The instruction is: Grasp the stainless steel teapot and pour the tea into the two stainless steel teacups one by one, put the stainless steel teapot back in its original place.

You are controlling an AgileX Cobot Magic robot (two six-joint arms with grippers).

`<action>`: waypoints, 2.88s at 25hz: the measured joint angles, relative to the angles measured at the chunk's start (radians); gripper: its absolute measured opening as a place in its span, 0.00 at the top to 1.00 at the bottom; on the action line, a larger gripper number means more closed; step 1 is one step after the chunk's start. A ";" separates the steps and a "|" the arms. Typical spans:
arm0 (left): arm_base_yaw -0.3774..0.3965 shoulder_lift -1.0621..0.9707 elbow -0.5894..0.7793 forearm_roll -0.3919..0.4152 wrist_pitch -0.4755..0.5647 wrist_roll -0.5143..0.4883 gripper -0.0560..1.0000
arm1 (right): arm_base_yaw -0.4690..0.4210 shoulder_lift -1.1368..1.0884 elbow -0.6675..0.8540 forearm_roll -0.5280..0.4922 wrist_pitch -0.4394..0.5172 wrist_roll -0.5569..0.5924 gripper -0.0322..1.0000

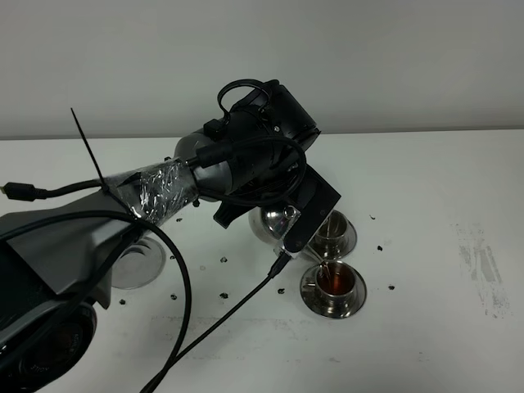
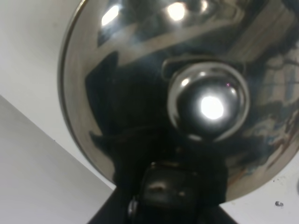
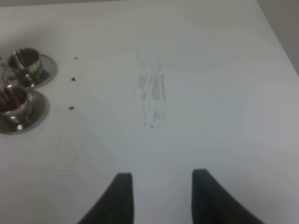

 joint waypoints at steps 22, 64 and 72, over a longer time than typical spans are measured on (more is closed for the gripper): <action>-0.003 0.000 0.000 0.046 -0.048 0.051 0.75 | 0.000 0.000 0.000 0.000 0.000 0.000 0.69; 0.002 0.000 0.000 -0.001 -0.047 0.001 0.75 | 0.000 0.000 0.000 0.000 0.000 0.000 0.69; 0.038 0.000 0.002 -0.039 -0.032 -0.008 0.75 | 0.000 0.000 0.000 0.000 0.000 0.000 0.69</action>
